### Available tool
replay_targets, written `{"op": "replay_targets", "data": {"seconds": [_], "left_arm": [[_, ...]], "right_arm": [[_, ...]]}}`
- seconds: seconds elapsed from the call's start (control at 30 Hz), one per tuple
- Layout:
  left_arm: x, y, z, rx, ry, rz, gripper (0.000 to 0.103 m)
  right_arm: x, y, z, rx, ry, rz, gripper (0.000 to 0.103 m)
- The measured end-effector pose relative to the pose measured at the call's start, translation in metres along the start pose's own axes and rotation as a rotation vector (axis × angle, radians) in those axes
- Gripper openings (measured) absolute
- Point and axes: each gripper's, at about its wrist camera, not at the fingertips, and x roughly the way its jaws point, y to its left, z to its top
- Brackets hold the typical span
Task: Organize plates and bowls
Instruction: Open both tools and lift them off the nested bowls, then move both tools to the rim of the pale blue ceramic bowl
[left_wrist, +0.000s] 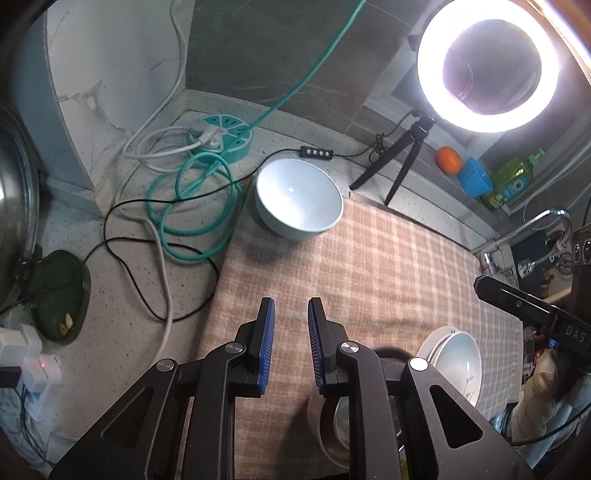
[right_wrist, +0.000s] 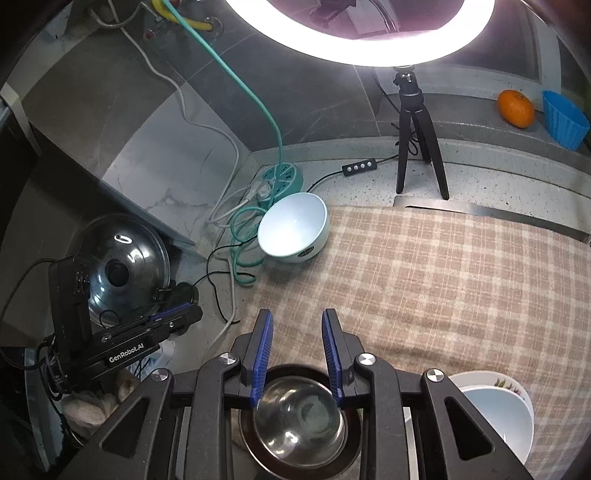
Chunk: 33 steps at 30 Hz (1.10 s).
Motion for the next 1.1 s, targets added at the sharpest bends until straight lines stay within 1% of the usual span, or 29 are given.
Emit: {"op": "replay_targets", "data": {"seconds": [0.03,0.07,0.2,0.33,0.37,0.53,0.63,0.73,0.8,0.83,0.93,1.1], "left_arm": [[0.002,0.002,0.004,-0.006,-0.002,-0.002,0.017],[0.003,0.005,0.007,-0.013,-0.005,-0.001,0.017],[0.013,0.015,0.024,-0.050,-0.010,-0.003,0.017],[0.029,0.024,0.039,-0.088,0.004,-0.009,0.017],[0.033,0.026,0.042,-0.095,0.007,-0.010,0.017],[0.053,0.029,0.055,-0.109,0.023,-0.018,0.017],[0.063,0.030,0.061,-0.125,0.033,-0.034,0.017],[0.071,0.033,0.067,-0.146,0.034,-0.046,0.017],[0.076,0.035,0.071,-0.162,0.032,-0.035,0.022],[0.078,0.037,0.073,-0.171,0.028,-0.025,0.027],[0.084,0.043,0.082,-0.205,0.034,-0.032,0.027],[0.093,0.047,0.093,-0.208,0.035,-0.016,0.028]], "right_arm": [[0.009,-0.003,0.008,0.007,-0.002,-0.002,0.025],[0.009,-0.003,0.008,0.007,-0.002,-0.002,0.025],[0.033,-0.010,0.026,0.020,0.004,-0.022,0.025],[0.046,-0.015,0.035,0.035,0.007,-0.011,0.025],[0.056,-0.018,0.041,0.047,0.013,-0.014,0.025],[0.072,-0.025,0.050,0.072,0.024,-0.005,0.025],[0.088,-0.031,0.058,0.100,0.033,-0.004,0.025],[0.096,-0.034,0.061,0.116,0.039,0.004,0.025],[0.106,-0.038,0.068,0.128,0.035,-0.001,0.025],[0.109,-0.039,0.071,0.131,0.032,-0.006,0.025],[0.117,-0.040,0.076,0.129,0.031,-0.018,0.025],[0.140,-0.039,0.087,0.113,0.055,-0.028,0.025]]}}
